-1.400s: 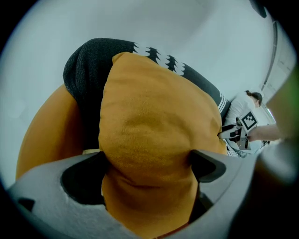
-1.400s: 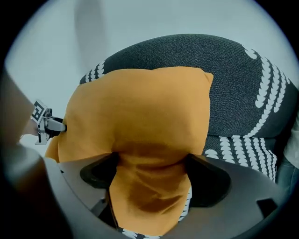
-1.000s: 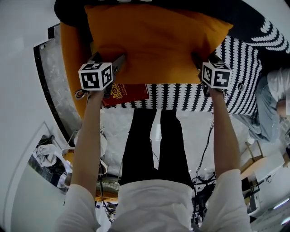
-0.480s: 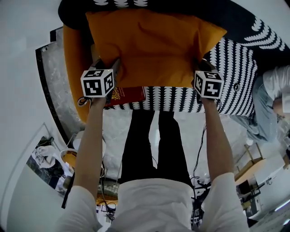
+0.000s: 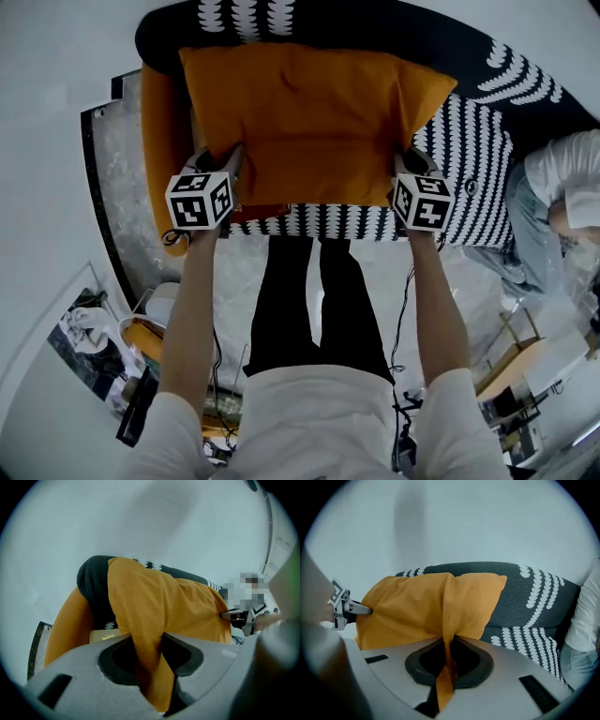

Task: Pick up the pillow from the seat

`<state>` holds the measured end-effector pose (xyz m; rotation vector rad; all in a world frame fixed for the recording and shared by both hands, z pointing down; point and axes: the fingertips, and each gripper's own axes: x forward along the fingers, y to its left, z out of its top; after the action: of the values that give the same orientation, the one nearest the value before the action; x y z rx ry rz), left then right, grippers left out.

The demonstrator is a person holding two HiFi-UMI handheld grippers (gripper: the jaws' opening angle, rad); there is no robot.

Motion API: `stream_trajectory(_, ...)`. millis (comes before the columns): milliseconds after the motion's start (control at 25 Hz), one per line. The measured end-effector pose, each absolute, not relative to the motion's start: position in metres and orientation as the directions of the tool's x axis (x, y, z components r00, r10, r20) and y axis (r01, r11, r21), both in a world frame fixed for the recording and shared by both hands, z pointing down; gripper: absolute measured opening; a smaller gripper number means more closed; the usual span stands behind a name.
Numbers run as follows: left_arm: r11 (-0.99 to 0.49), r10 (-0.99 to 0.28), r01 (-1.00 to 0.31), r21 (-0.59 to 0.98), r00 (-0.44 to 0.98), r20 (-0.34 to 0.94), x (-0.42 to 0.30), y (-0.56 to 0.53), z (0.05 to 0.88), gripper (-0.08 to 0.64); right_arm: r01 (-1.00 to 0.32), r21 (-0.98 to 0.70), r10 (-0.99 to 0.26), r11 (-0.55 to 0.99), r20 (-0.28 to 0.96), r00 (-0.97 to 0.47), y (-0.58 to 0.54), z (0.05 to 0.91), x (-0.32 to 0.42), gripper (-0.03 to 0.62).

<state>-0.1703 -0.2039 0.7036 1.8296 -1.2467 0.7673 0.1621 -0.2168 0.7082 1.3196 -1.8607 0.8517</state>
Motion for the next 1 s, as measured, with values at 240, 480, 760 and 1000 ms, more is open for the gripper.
stream_trajectory(240, -0.221, -0.519, -0.938, 0.267, 0.345, 0.782, -0.161, -0.184, 0.652, 0.155, -0.949, -0.149, -0.550, 0.276, 0.786, -0.283, -0.193, 0.655, 0.174, 0.026)
stream_trajectory(480, -0.217, -0.550, -0.939, 0.266, 0.343, 0.762, -0.147, -0.151, 0.599, 0.152, -0.945, -0.180, -0.586, 0.275, 0.747, -0.313, -0.164, 0.601, 0.189, 0.025)
stream_trajectory(760, -0.180, -0.586, -0.951, 0.253, 0.310, 0.748, -0.132, -0.102, 0.546, 0.150, -0.933, -0.216, -0.608, 0.287, 0.712, -0.352, -0.127, 0.549, 0.206, 0.023)
stream_trajectory(1000, -0.144, -0.628, -0.955, 0.261, 0.292, 0.721, -0.120, -0.066, 0.511, 0.148, -0.920, -0.213, -0.631, 0.329, 0.675, -0.382, -0.103, 0.509, 0.218, 0.021)
